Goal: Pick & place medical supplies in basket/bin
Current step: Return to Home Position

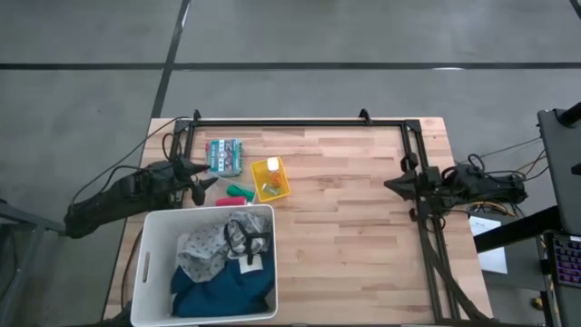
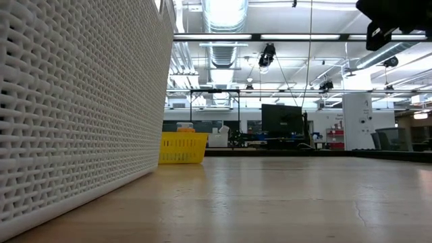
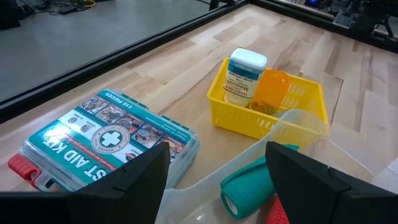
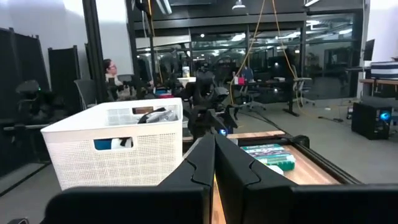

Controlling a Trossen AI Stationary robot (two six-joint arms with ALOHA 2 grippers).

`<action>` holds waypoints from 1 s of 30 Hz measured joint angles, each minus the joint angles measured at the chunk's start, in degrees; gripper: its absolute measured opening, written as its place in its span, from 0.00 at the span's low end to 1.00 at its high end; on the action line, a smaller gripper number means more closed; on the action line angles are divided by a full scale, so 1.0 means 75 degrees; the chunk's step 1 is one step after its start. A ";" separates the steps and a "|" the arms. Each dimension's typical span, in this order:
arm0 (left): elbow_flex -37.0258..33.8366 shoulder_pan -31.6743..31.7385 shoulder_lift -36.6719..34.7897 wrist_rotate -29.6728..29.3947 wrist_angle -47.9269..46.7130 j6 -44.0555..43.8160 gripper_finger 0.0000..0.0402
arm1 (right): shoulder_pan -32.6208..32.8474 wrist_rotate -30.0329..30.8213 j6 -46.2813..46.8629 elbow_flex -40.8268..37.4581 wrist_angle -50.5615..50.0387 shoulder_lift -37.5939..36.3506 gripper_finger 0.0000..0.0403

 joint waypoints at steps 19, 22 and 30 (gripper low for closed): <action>0.0001 0.0003 0.0000 0.0000 0.0003 0.0001 0.68 | 0.0003 -0.0189 0.0011 -0.1245 0.1333 -0.0095 0.02; -0.0001 0.0003 0.0000 0.0003 0.0000 0.0001 0.68 | 0.0003 -0.0186 -0.0172 -0.1770 0.2285 -0.0095 0.02; 0.0000 0.0000 0.0000 0.0003 0.0000 0.0001 0.68 | 0.0002 -0.0190 -0.0175 -0.1801 0.1968 -0.0037 0.02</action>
